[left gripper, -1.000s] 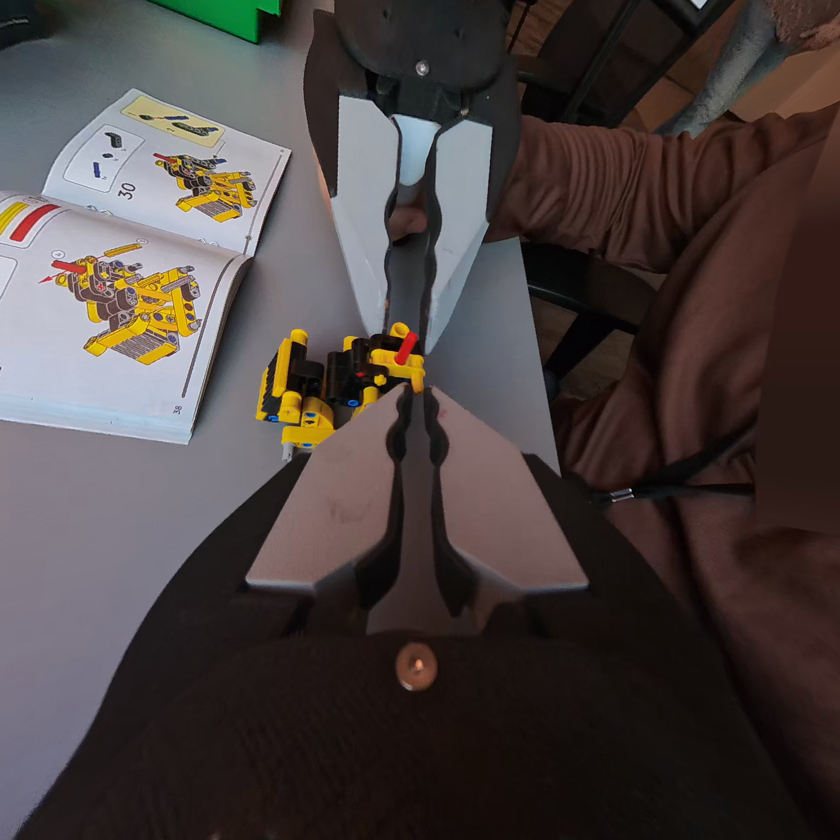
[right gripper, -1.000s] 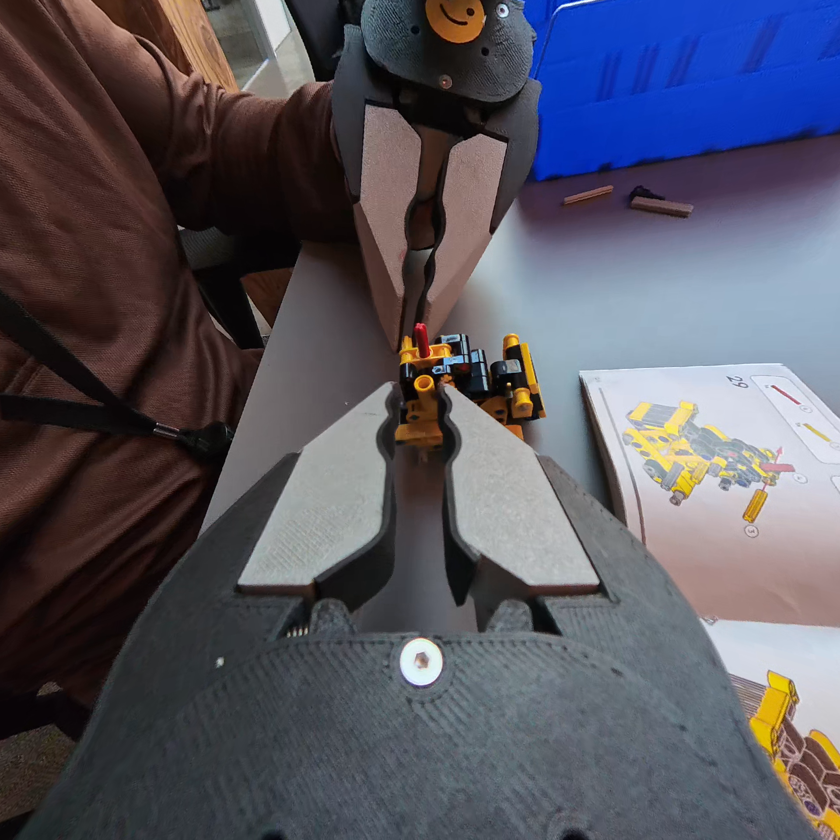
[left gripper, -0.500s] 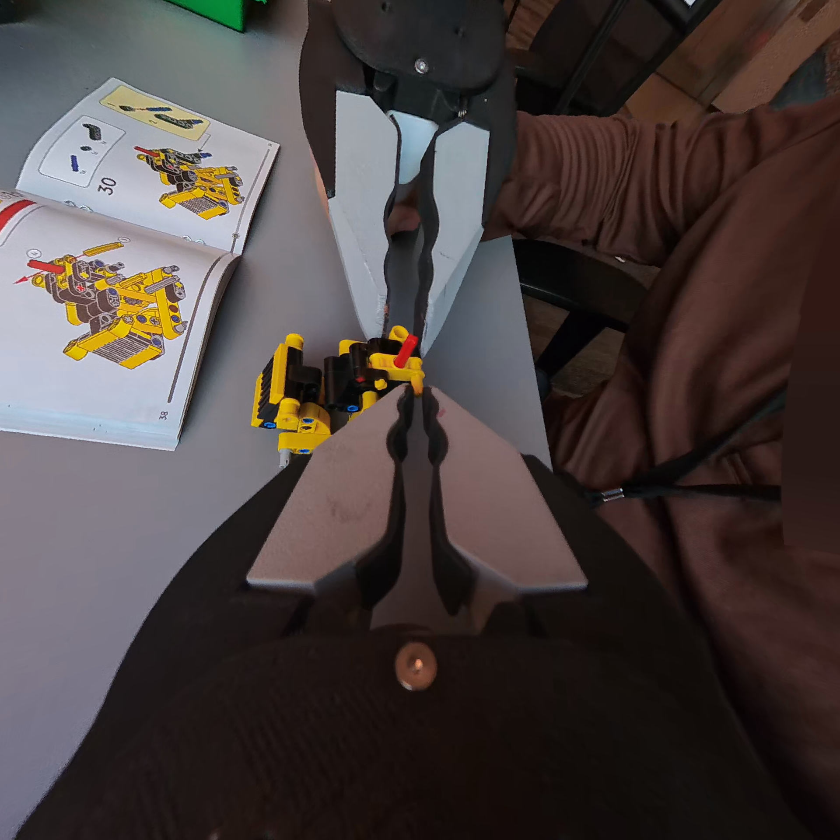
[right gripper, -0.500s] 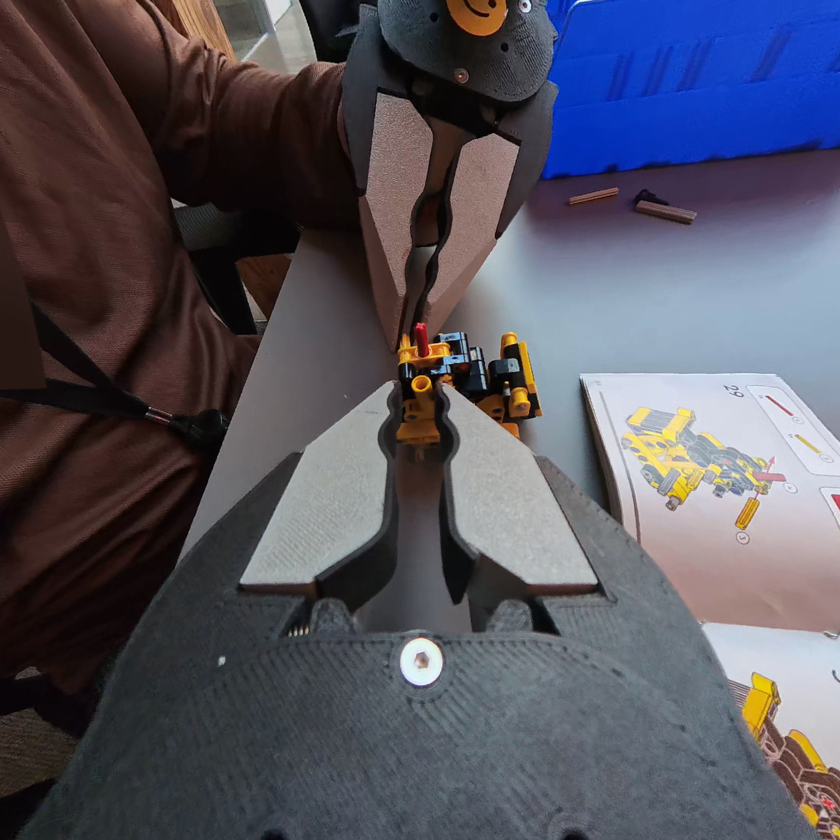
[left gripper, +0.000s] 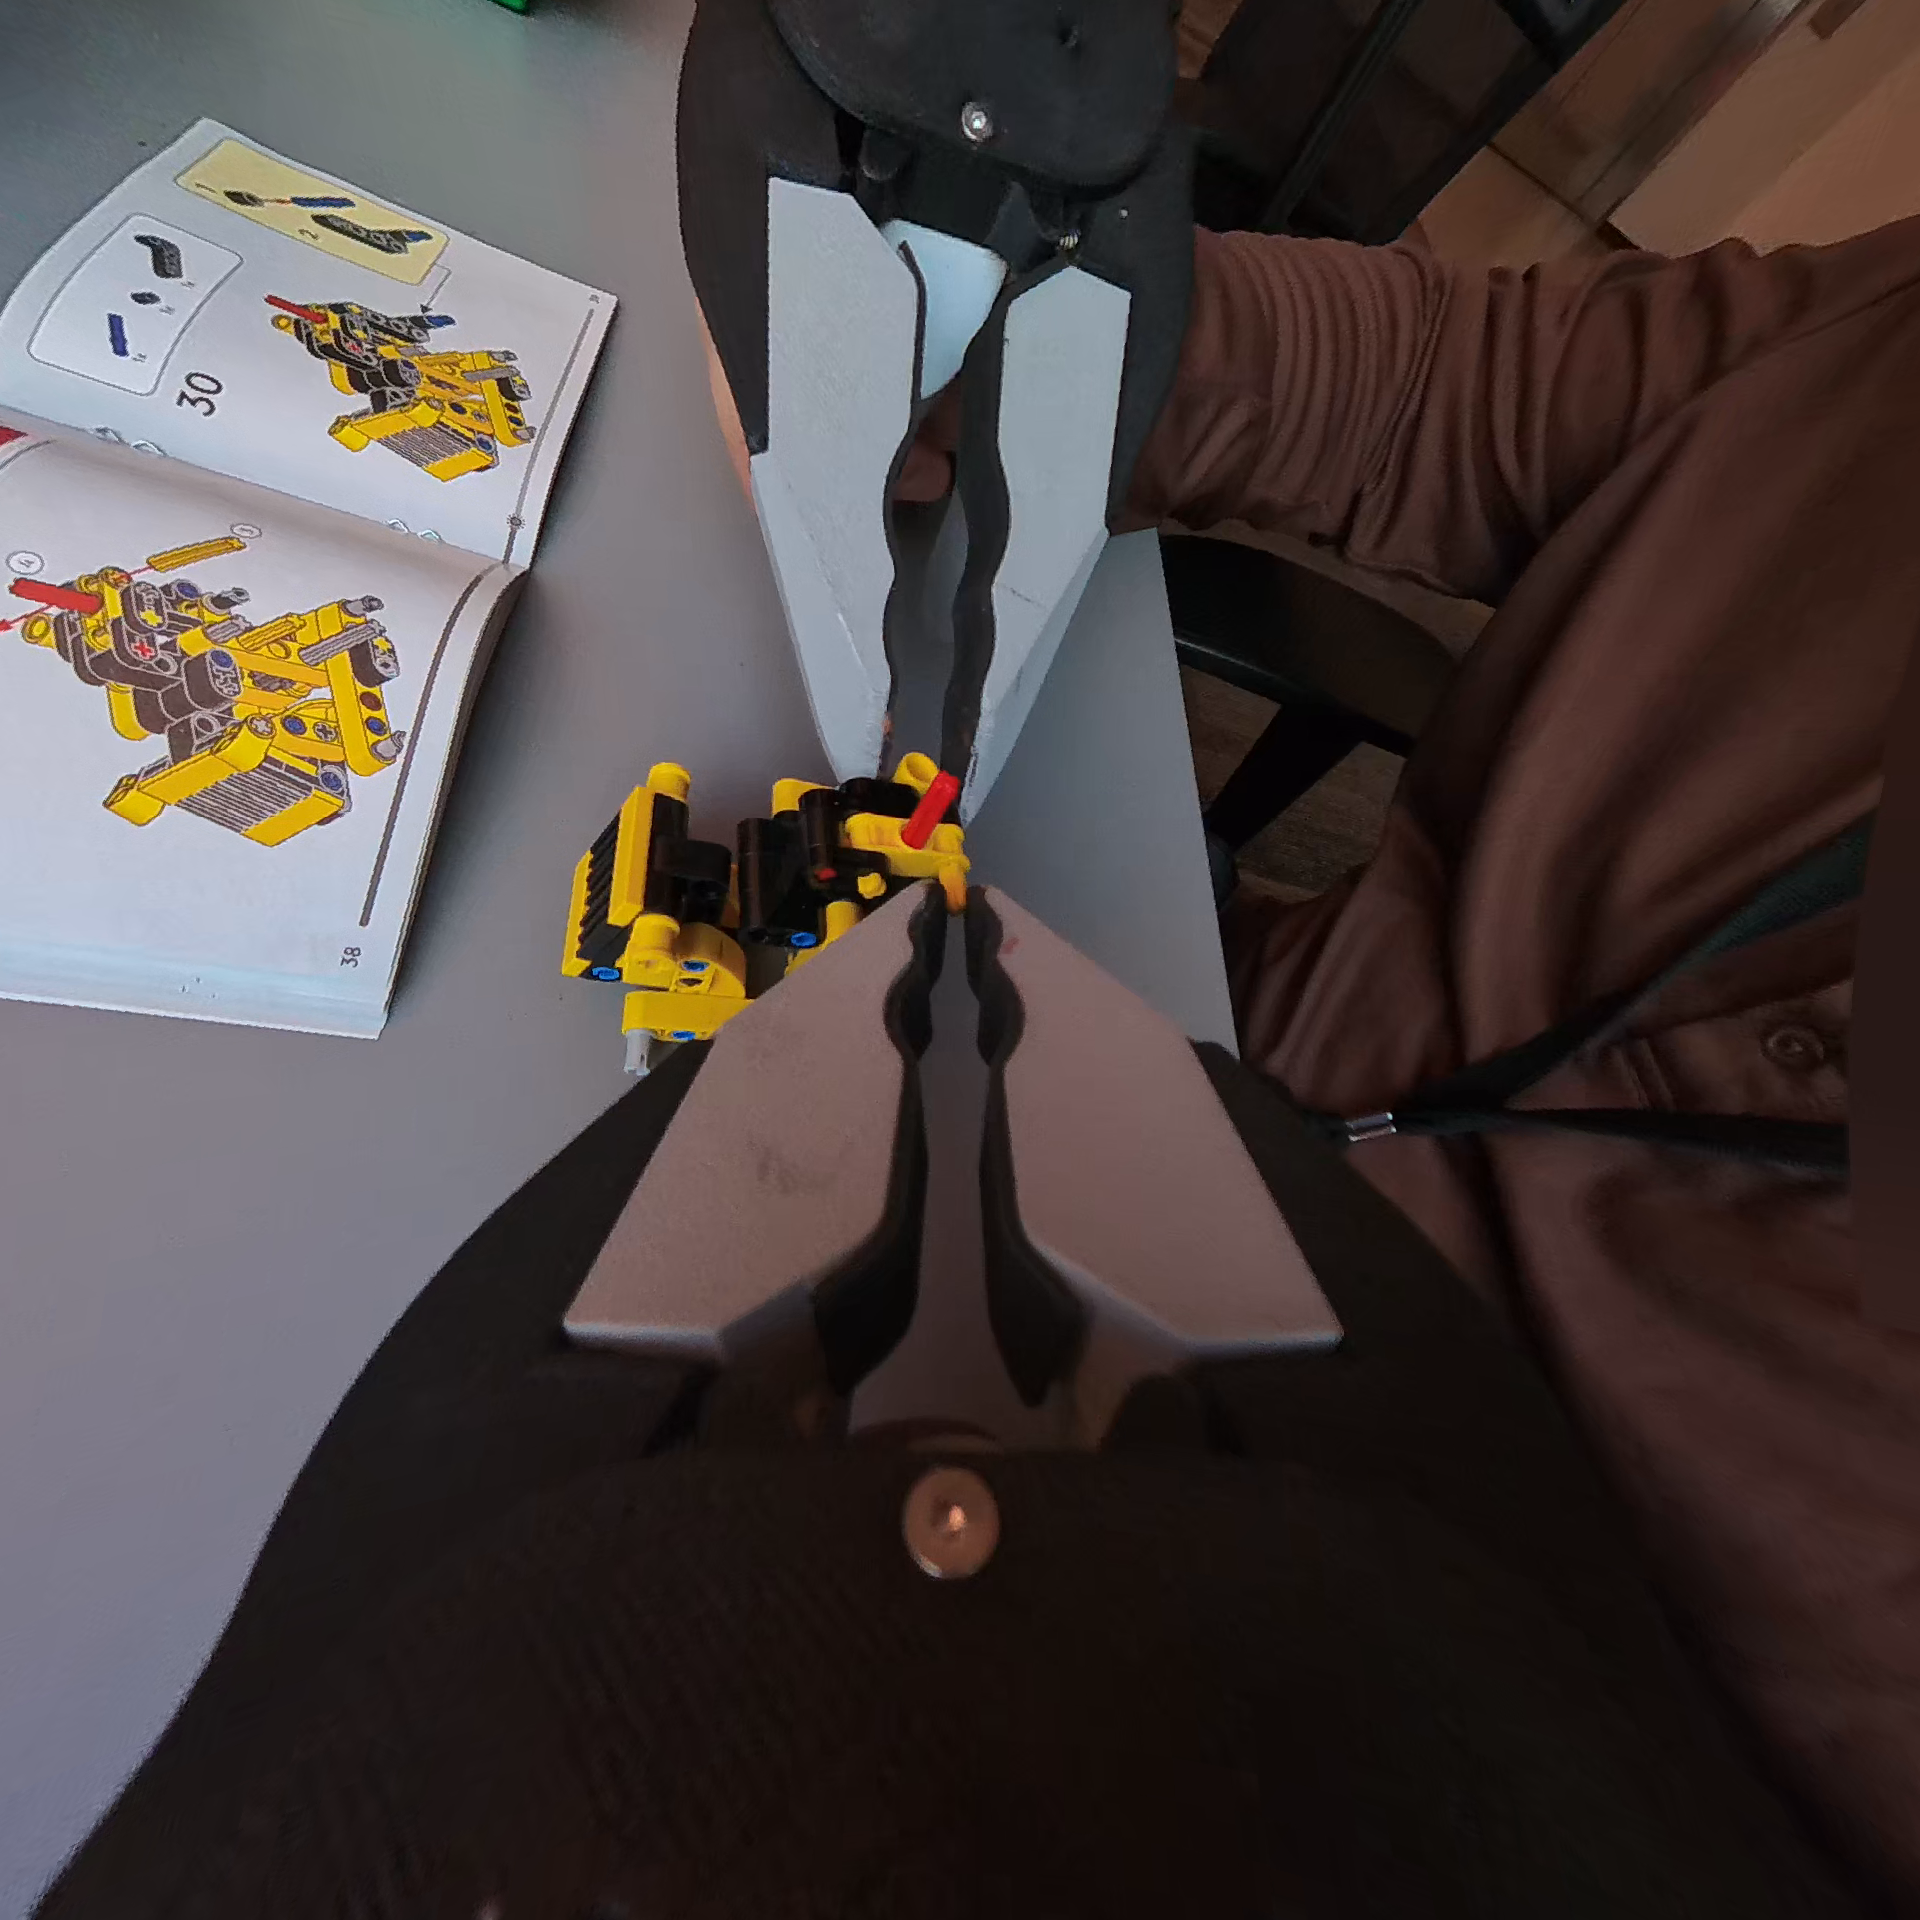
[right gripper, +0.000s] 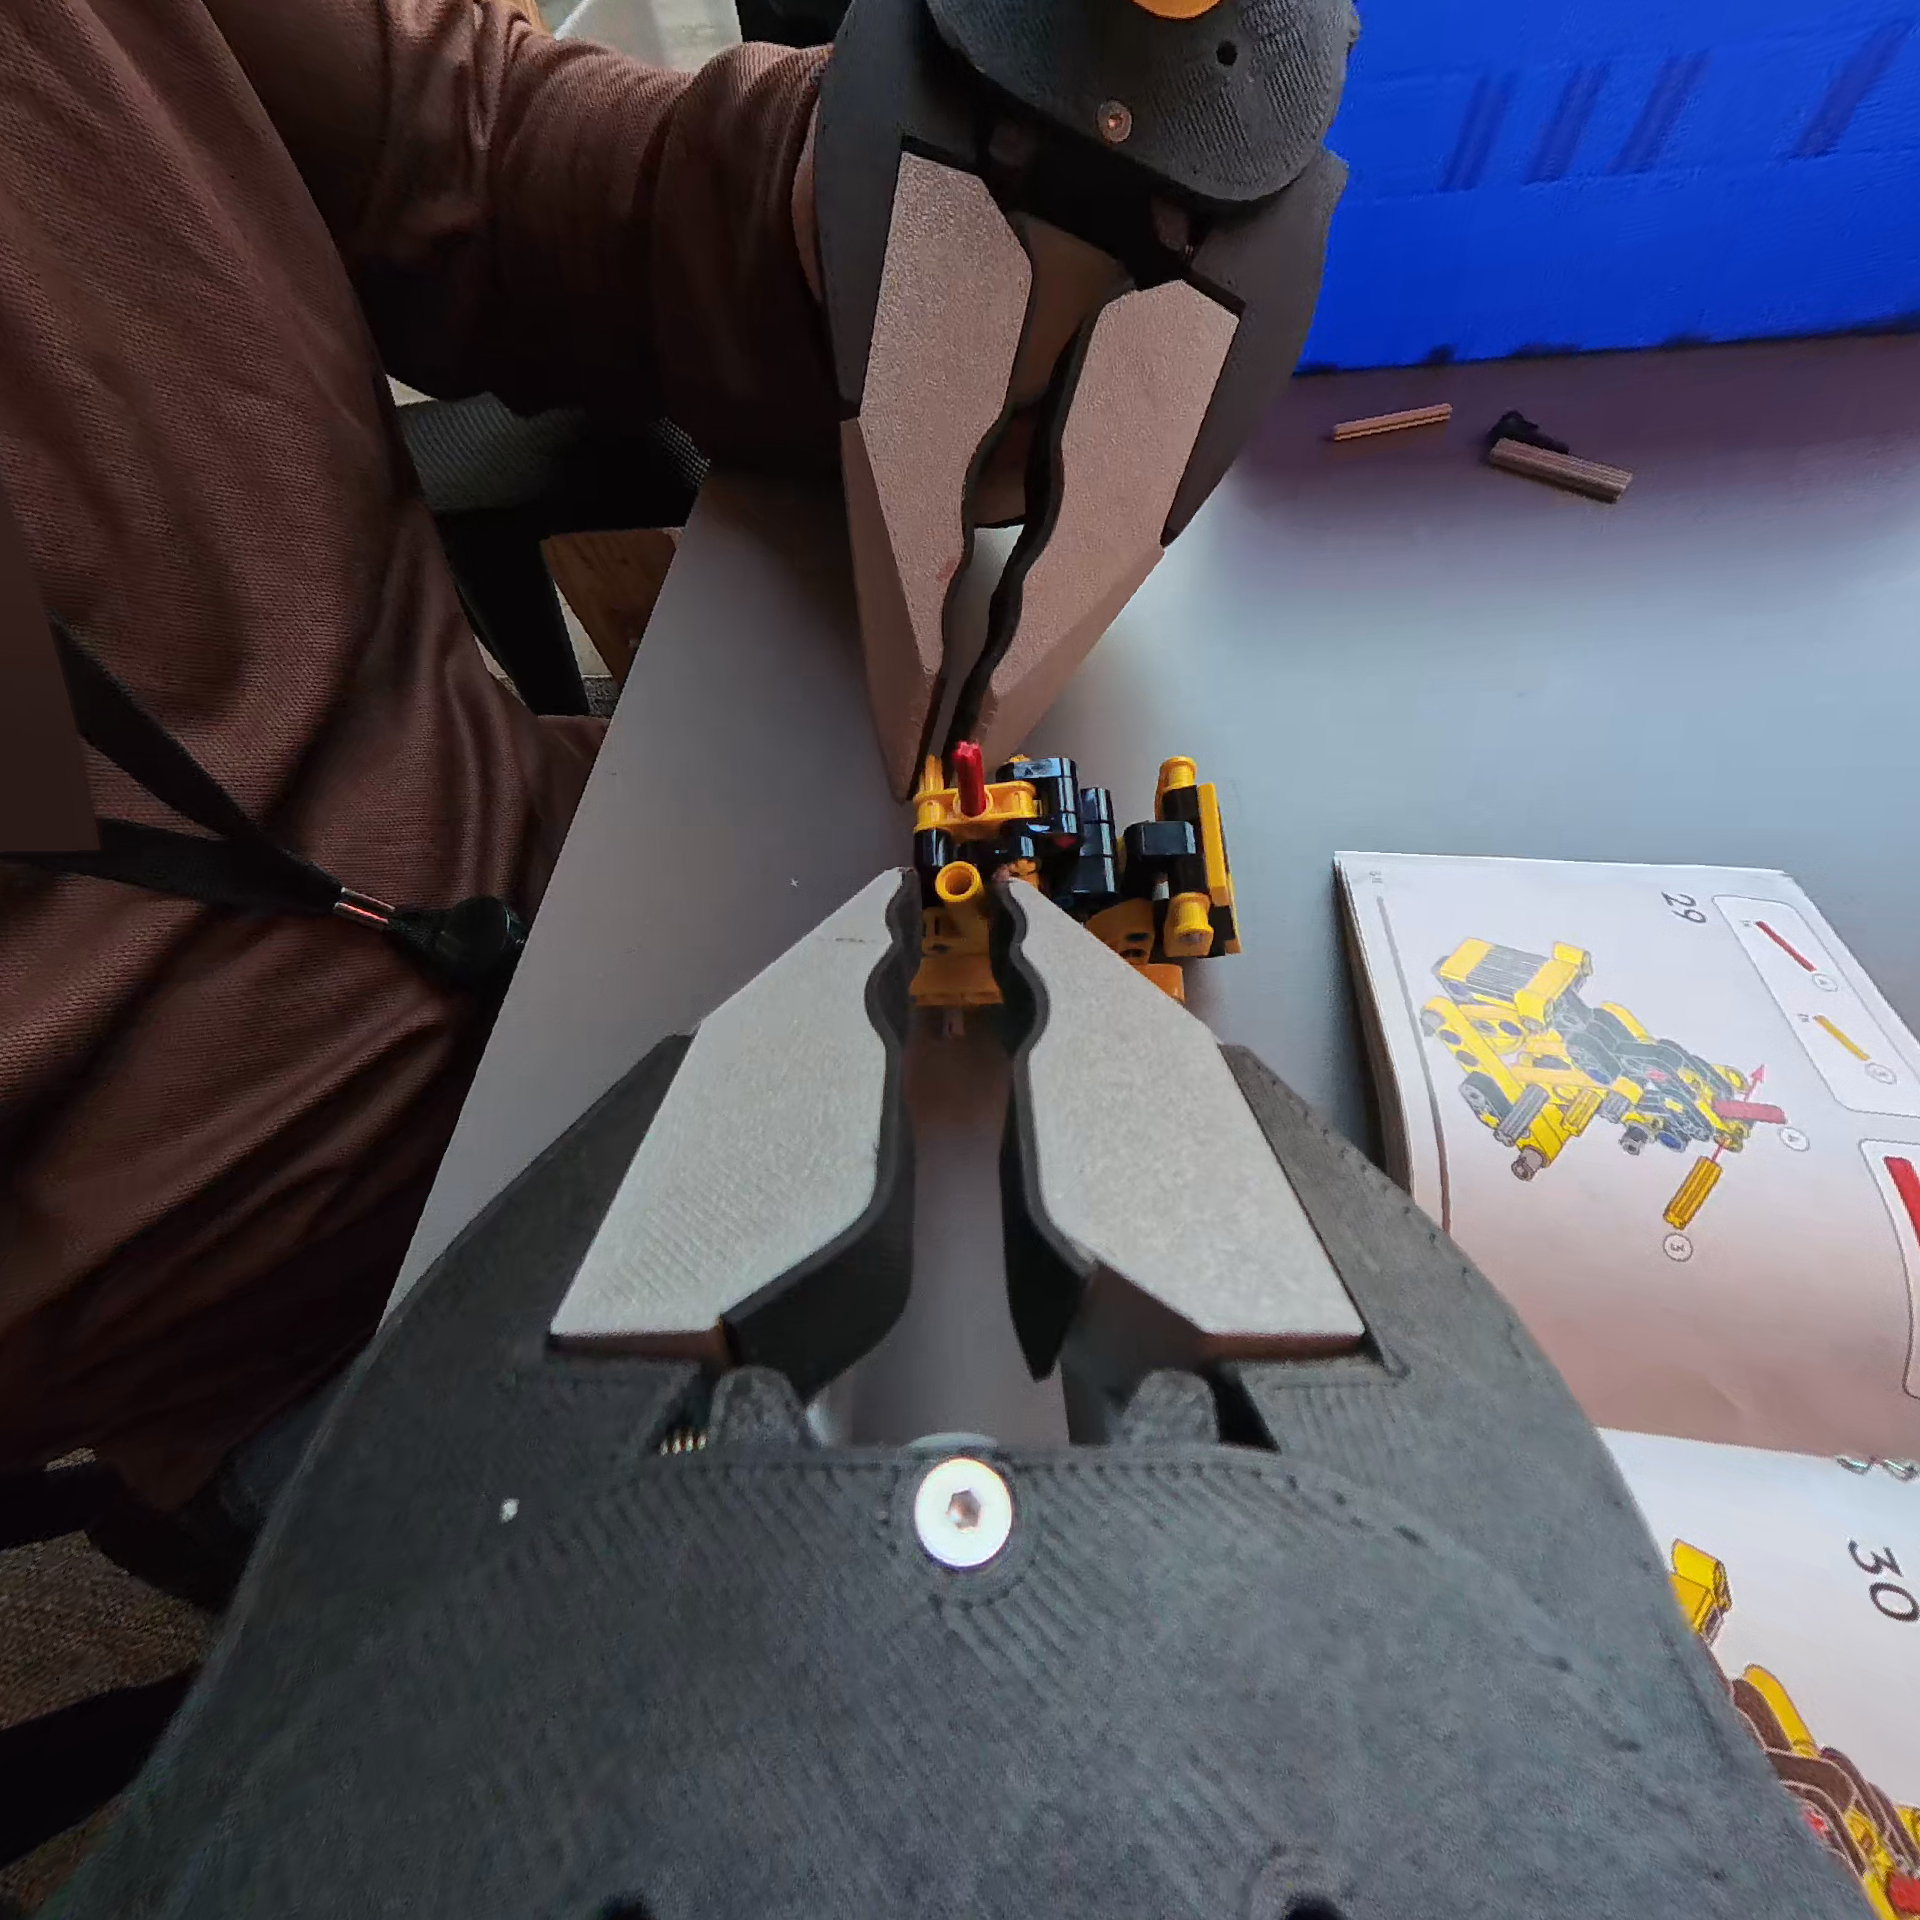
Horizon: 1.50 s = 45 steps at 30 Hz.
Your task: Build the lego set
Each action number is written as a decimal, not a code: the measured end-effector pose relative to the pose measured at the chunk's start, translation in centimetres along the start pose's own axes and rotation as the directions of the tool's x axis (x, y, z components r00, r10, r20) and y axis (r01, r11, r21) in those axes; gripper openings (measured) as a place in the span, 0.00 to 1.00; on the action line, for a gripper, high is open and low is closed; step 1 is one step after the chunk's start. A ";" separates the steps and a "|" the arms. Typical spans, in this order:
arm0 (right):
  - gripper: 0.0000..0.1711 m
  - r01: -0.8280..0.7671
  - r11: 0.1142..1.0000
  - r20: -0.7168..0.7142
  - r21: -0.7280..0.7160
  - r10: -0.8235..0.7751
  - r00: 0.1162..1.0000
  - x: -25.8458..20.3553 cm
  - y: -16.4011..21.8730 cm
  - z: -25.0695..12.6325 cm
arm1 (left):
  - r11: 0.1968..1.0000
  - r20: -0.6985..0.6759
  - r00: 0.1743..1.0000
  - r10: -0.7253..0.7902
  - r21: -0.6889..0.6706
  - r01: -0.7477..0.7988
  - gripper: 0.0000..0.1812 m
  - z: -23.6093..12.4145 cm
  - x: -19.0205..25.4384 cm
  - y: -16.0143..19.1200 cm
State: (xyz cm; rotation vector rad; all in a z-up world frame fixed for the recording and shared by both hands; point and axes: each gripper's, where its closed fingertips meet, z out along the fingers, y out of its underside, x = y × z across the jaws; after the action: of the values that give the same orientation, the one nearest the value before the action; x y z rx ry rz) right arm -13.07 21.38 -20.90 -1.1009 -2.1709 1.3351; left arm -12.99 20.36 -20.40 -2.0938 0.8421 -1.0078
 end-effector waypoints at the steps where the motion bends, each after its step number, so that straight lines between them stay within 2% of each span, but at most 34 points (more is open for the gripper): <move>1: 0.05 -0.002 1.000 0.001 0.000 0.002 1.000 0.0 0.0 0.0 | 1.000 -0.001 1.000 -0.003 0.000 0.003 0.00 0.0 0.0 0.0; 11: 0.05 -0.004 1.000 0.004 -0.010 0.004 1.000 0.0 0.0 0.0 | 1.000 0.004 1.000 -0.012 0.002 0.012 0.00 0.0 -0.1 0.0; 15: 0.07 -0.068 0.997 0.018 0.029 0.067 0.998 0.4 -0.2 0.0 | 1.000 0.006 1.000 0.001 0.023 -0.001 0.00 -0.3 -0.3 0.0; 16: 0.07 -0.071 0.997 0.020 0.033 0.070 0.997 0.3 -0.2 0.0 | 1.000 -0.001 1.000 0.005 0.028 -0.005 0.02 -0.4 -0.2 0.1; 18: 0.14 -0.054 0.998 -0.018 0.043 0.055 0.998 0.7 -0.1 -0.2 | 0.999 -0.010 1.000 0.017 0.032 -0.016 0.15 -0.8 0.1 0.0; 19: 0.18 -0.051 0.997 -0.026 0.058 0.053 0.998 0.8 -0.2 -0.5 | 0.999 0.011 0.999 0.033 0.031 -0.034 0.15 -1.1 0.0 0.1; 22: 0.17 -0.086 0.984 0.017 0.154 0.085 0.996 0.3 -1.3 -1.7 | 0.997 0.032 0.998 0.056 0.048 -0.058 0.14 -2.3 -0.1 0.5; 25: 0.18 -0.123 0.976 0.025 0.180 0.121 0.992 0.7 -1.5 -2.6 | 0.997 0.027 0.999 0.035 0.066 -0.037 0.10 -2.6 -0.3 0.9; 33: 0.17 -0.109 0.964 -0.053 0.244 0.126 0.991 2.0 -1.6 -4.0 | 0.996 0.074 0.995 0.067 0.046 -0.071 0.13 -2.0 -0.5 1.4; 38: 0.18 -0.152 0.972 0.006 0.181 0.154 0.988 1.5 -0.4 -2.9 | 0.997 0.110 0.992 0.068 0.028 -0.071 0.12 -1.8 -1.0 1.6; 45: 0.18 -0.119 0.976 -0.020 0.182 0.125 0.992 1.4 -0.5 -2.9 | 0.997 0.189 0.980 0.063 0.029 -0.070 0.12 -2.1 -2.2 1.6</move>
State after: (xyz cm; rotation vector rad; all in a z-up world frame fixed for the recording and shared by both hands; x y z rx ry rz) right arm -12.24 24.04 -19.18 -1.1905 -1.9429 1.5232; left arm -16.24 20.53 -21.49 -2.0785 0.7879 -0.7706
